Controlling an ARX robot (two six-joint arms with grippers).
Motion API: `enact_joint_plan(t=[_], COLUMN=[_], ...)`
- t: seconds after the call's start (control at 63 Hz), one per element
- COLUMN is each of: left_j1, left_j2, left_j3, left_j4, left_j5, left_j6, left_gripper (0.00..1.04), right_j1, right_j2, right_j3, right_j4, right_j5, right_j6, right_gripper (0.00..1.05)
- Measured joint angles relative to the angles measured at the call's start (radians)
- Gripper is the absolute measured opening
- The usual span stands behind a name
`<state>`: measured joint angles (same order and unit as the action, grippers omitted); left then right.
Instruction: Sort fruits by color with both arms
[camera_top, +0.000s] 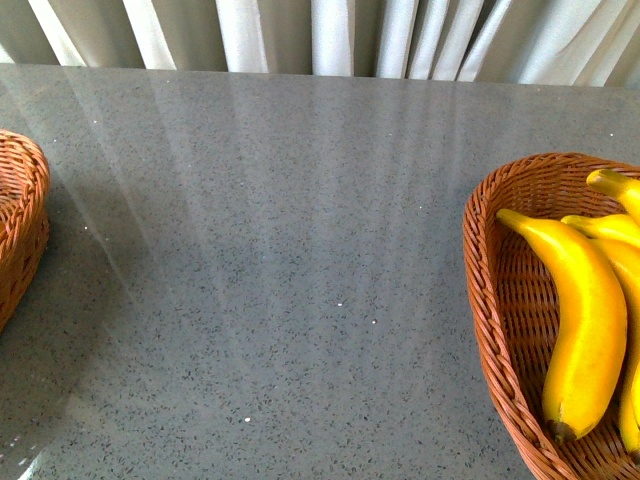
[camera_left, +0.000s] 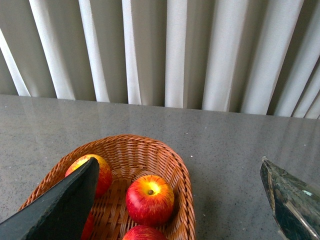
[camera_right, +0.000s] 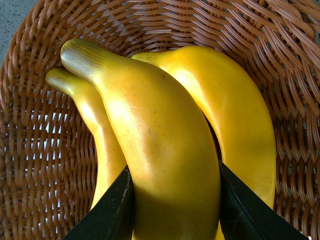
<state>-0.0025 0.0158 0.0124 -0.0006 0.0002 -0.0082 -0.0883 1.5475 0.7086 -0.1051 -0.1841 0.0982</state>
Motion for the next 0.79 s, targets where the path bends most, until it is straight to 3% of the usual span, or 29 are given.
enact_joint_plan(t=[0.238, 0.588, 0.794], left_j1=[0.0, 0.0, 0.0], left_j2=[0.0, 0.0, 0.0], left_j3=[0.0, 0.0, 0.0], left_j4=[0.0, 0.0, 0.0], left_j5=[0.0, 0.0, 0.0], left_j6=[0.0, 0.0, 0.0], left_gripper=[0.96, 0.96, 0.96], right_j1=[0.0, -0.004, 0.011], right_j2=[0.014, -0.061, -0.368], right_j3=[0.0, -0.04, -0.18], right_j4=[0.037, 0.069, 0.111], right_j5=[-0.016, -0.075, -0.203], right_j6=[-0.01, -0.008, -0.008], right_gripper=[0.37, 0.97, 0.96])
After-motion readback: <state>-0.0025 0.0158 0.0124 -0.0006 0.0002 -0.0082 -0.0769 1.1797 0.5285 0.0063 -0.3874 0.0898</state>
